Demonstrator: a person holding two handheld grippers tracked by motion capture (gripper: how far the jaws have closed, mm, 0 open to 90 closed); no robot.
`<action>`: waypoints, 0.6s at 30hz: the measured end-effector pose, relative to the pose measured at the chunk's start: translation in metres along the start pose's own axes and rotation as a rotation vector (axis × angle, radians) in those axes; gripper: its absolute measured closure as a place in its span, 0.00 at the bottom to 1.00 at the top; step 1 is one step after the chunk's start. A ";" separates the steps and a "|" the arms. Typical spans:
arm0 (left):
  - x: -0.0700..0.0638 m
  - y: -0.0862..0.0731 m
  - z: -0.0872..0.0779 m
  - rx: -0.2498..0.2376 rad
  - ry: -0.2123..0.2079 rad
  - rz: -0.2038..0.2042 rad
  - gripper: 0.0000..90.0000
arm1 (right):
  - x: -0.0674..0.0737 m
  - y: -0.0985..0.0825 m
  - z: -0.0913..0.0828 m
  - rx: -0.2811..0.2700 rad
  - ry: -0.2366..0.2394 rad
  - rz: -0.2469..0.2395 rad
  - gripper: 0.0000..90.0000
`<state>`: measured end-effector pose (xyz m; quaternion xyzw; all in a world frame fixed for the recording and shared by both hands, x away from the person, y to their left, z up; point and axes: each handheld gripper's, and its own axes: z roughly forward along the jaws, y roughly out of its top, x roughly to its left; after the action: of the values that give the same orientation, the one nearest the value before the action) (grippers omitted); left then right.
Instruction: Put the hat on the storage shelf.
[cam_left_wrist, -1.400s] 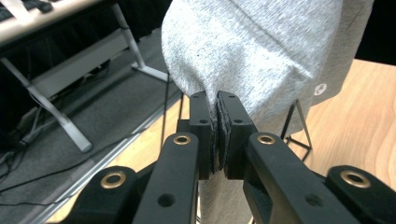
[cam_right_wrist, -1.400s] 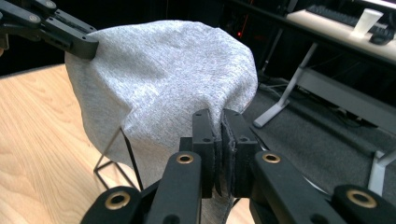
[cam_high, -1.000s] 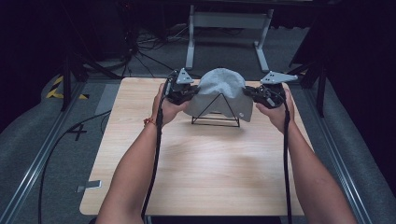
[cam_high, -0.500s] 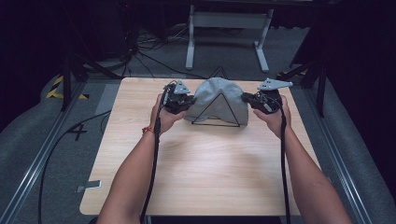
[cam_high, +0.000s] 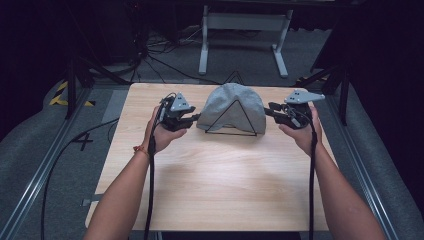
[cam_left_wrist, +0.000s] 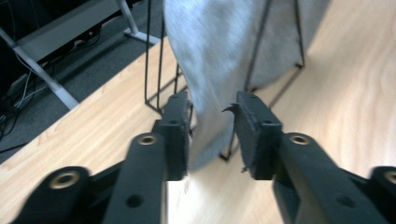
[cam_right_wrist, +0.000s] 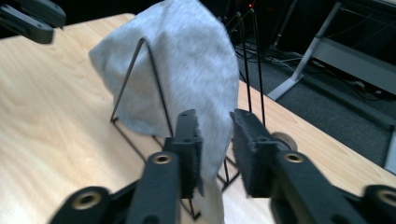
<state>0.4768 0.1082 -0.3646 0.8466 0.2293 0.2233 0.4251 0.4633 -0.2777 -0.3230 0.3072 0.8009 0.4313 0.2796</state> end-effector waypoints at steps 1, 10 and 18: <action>-0.003 -0.005 -0.004 0.015 -0.015 0.011 0.67 | 0.002 -0.003 -0.006 0.001 0.003 0.002 0.70; -0.044 -0.077 -0.045 0.150 -0.022 0.021 0.37 | 0.032 -0.095 -0.054 0.171 0.024 -0.067 0.46; -0.067 -0.126 -0.061 0.245 -0.065 -0.013 0.29 | 0.035 -0.175 -0.079 0.252 -0.012 0.103 0.39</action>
<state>0.3637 0.1747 -0.4473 0.8975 0.2464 0.1633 0.3273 0.3400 -0.3700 -0.4427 0.3832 0.8303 0.3391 0.2211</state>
